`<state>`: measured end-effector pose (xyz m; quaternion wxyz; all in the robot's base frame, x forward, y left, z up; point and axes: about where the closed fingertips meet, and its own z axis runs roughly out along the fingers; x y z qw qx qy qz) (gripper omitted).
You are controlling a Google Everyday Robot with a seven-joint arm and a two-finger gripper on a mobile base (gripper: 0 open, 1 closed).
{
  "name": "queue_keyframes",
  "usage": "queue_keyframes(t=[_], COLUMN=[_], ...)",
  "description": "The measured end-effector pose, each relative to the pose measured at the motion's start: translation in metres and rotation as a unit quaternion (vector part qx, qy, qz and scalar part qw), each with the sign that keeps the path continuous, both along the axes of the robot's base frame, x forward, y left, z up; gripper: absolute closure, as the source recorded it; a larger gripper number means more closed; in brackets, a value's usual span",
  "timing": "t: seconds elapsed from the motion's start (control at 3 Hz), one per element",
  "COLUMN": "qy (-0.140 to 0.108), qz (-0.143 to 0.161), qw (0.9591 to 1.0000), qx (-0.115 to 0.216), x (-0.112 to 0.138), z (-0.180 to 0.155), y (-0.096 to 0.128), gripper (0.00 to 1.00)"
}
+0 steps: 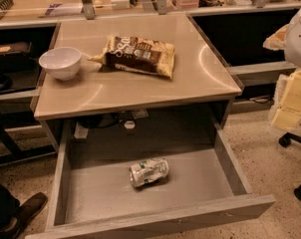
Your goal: Pick 7up can from top drawer and place on counter
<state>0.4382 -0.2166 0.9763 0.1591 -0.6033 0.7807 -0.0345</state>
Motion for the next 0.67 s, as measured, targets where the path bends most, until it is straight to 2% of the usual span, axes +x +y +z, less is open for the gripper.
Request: queue_keyframes(t=[0.33, 0.67], qy=[0.000, -0.014], qz=[0.000, 0.039], qw=[1.0000, 0.9992], qx=[0.000, 0.003], x=[0.000, 0.023], z=[0.000, -0.006], y=[0.000, 0.018], gripper=[0.00, 0.00])
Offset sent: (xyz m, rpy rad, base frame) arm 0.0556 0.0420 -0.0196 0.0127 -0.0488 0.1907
